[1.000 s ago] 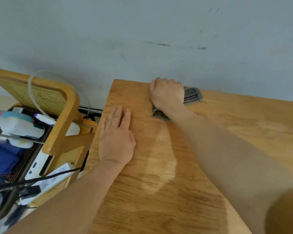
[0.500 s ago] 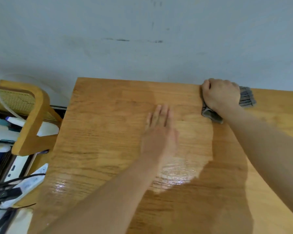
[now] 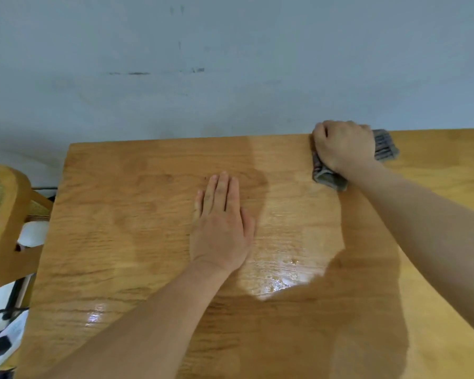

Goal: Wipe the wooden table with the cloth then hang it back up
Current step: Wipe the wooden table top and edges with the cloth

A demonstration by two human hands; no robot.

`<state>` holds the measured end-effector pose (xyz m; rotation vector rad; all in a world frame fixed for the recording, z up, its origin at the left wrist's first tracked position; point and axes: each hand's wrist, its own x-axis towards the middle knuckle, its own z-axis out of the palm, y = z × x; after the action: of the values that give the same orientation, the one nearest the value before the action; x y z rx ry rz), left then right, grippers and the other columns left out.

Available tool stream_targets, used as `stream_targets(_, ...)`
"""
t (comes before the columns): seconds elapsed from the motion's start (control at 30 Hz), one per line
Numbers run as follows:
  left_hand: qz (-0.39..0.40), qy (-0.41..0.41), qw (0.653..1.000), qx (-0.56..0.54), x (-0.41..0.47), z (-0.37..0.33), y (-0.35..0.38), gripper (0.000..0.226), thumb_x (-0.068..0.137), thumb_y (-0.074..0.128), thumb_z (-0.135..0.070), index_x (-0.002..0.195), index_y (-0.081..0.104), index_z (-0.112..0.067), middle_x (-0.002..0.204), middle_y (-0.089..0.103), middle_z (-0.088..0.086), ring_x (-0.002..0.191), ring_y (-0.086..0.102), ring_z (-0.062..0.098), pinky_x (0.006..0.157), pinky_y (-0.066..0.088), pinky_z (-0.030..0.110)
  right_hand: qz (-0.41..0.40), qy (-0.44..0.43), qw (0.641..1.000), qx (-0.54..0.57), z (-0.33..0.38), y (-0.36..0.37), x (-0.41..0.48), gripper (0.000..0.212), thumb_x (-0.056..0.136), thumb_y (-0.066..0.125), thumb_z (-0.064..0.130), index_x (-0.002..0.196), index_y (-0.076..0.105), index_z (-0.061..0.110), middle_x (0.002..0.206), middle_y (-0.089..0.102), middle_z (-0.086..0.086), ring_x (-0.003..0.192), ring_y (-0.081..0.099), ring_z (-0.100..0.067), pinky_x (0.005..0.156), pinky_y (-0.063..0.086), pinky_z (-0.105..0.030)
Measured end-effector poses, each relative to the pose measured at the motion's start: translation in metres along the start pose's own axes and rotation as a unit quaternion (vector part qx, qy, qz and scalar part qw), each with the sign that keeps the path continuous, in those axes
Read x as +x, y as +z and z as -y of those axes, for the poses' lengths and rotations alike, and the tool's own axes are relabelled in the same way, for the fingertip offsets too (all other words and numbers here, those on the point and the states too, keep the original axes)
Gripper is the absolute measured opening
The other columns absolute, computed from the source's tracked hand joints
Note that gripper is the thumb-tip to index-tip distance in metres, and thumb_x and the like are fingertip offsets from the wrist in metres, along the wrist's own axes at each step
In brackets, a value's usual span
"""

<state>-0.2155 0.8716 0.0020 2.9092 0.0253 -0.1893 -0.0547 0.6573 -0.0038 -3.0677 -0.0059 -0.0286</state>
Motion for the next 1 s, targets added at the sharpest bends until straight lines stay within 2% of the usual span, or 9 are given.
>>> stream_targets(0.1,-0.005,0.000,1.000,-0.001,0.001,-0.001,0.000,0.060,0.097,0.017,-0.038,0.151,0.008,-0.014,0.160,0.005,0.004,0.146,-0.004,0.017,0.118,-0.002,0.038,-0.036,0.035,0.999,0.021,0.027,0.007,0.000,0.045,0.096,0.034,0.026,0.073,0.065,0.004,0.081,0.068,-0.021,0.082,0.060,-0.039,0.086,0.040,-0.045)
stream_targets(0.27,-0.024,-0.003,1.000,0.005,0.003,-0.002,0.003,0.060,0.095,0.028,-0.037,0.148,0.023,-0.010,0.157,0.020,0.008,0.146,0.011,0.021,0.118,0.007,0.041,-0.010,-0.064,0.996,0.065,0.143,0.018,-0.016,0.044,0.097,0.031,0.034,0.093,0.068,0.011,0.097,0.070,-0.010,0.096,0.060,-0.033,0.090,0.037,-0.044)
stream_targets(0.33,-0.024,-0.005,1.000,0.005,0.003,0.000,0.004,0.061,0.094,0.028,-0.038,0.148,0.024,-0.009,0.157,0.020,0.009,0.146,0.011,0.022,0.119,0.008,0.041,0.006,-0.094,0.992,0.086,0.151,0.017,-0.015,0.044,0.099,0.030,0.035,0.098,0.067,0.012,0.099,0.069,-0.009,0.098,0.059,-0.032,0.091,0.037,-0.044)
stream_targets(0.43,-0.023,0.004,1.000,0.013,0.003,0.000,0.002,0.063,0.094,0.022,-0.039,0.149,0.022,-0.009,0.157,0.020,0.010,0.146,0.011,0.023,0.119,0.010,0.043,-0.012,-0.124,0.989,0.085,0.110,0.016,-0.020,0.043,0.098,0.030,0.040,0.105,0.065,0.016,0.103,0.068,-0.006,0.102,0.059,-0.030,0.096,0.037,-0.044)
stream_targets(0.5,-0.010,0.006,1.000,0.000,0.001,0.001,0.001,0.061,0.097,0.020,-0.039,0.151,0.015,-0.011,0.159,0.013,0.007,0.146,0.004,0.021,0.119,0.005,0.042,-0.016,-0.071,0.995,0.074,0.063,0.013,-0.025,0.045,0.097,0.026,0.041,0.110,0.063,0.018,0.111,0.066,-0.006,0.111,0.055,-0.029,0.103,0.032,-0.044)
stream_targets(0.6,-0.007,0.013,0.999,-0.033,0.001,0.002,0.000,0.060,0.098,0.020,-0.038,0.151,0.010,-0.012,0.160,0.007,0.005,0.147,-0.002,0.019,0.119,0.001,0.040,0.016,0.066,0.996,0.059,-0.011,0.003,-0.030,0.047,0.098,0.022,0.043,0.130,0.049,0.022,0.138,0.050,-0.005,0.135,0.034,-0.026,0.114,0.020,-0.047)
stream_targets(0.73,-0.026,0.017,0.999,-0.041,0.001,0.001,-0.001,0.060,0.096,0.021,-0.035,0.150,0.017,-0.009,0.158,0.013,0.009,0.146,0.004,0.023,0.119,0.005,0.042,0.044,0.160,0.985,0.050,-0.009,0.004,-0.026,0.054,0.098,0.017,0.042,0.142,0.038,0.019,0.154,0.030,-0.005,0.147,0.012,-0.026,0.117,0.009,-0.053)
stream_targets(0.9,-0.019,0.012,0.999,-0.029,0.002,0.001,0.000,0.058,0.097,0.021,-0.036,0.150,0.019,-0.012,0.159,0.013,0.007,0.146,0.004,0.022,0.119,0.005,0.042,0.030,-0.003,0.999,0.039,0.083,0.012,-0.035,0.045,0.098,0.022,0.039,0.127,0.052,0.022,0.136,0.051,-0.004,0.134,0.035,-0.026,0.114,0.016,-0.050)
stream_targets(1.0,-0.019,-0.003,1.000,-0.010,0.001,0.000,0.000,0.058,0.097,0.019,-0.038,0.150,0.019,-0.014,0.159,0.013,0.006,0.147,0.003,0.022,0.119,0.004,0.043,0.020,-0.053,0.997,0.046,0.097,0.012,-0.033,0.044,0.099,0.023,0.039,0.127,0.052,0.022,0.132,0.054,-0.004,0.128,0.040,-0.028,0.113,0.017,-0.050)
